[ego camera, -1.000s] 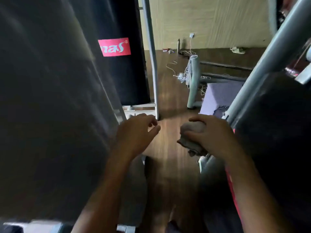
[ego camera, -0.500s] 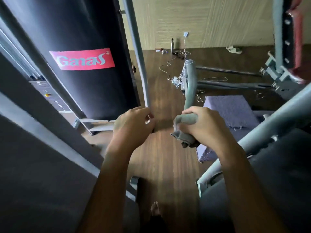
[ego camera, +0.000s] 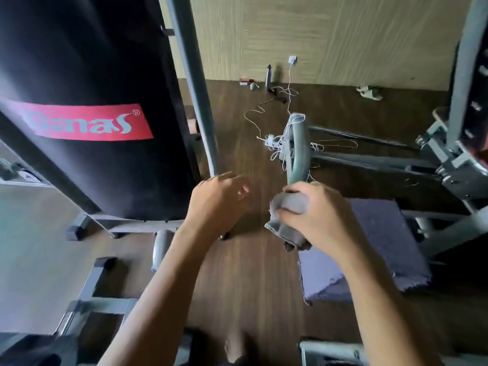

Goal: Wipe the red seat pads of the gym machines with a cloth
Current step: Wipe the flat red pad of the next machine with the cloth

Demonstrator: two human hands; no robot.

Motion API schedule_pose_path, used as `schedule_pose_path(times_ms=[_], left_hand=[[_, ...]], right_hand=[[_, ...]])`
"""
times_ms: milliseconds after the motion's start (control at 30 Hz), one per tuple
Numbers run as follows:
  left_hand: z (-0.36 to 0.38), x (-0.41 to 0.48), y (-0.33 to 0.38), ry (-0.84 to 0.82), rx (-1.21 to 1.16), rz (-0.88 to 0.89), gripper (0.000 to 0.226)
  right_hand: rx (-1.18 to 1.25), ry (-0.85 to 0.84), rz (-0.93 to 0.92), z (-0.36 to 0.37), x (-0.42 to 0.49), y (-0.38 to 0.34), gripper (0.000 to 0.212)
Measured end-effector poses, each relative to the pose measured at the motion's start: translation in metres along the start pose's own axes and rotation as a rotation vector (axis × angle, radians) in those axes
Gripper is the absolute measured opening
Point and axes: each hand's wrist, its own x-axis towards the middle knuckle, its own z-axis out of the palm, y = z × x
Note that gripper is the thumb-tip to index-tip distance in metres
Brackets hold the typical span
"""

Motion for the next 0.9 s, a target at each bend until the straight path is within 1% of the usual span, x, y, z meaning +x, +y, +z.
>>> schedule_pose_path(times_ms=[167,300,500,733,833,900], left_hand=[[0.021,0.070,-0.017,-0.036,-0.028,0.020,0.012],[0.040,0.134,-0.026,-0.074,-0.038,0.013,0.012],[0.060,0.253,-0.021,-0.070,-0.033,0.022,0.012],[0.069,0.383,-0.011,-0.043,-0.054,-0.078,0.013],[0.072,0.433,-0.016,-0.058,-0.089,-0.127,0.017],[0.077,0.467,-0.026,-0.032,-0.103,-0.135,0.021]], right_hand=[[-0.005,-0.027,0.035,0.006,0.073,0.022,0.040],[-0.015,-0.009,0.045,0.006,0.143,0.042,0.038],[-0.039,-0.014,-0.006,-0.010,0.269,0.068,0.040],[-0.048,-0.084,-0.088,-0.033,0.420,0.085,0.041],[-0.051,-0.109,-0.110,-0.035,0.479,0.089,0.043],[-0.058,-0.110,-0.130,-0.032,0.520,0.090,0.043]])
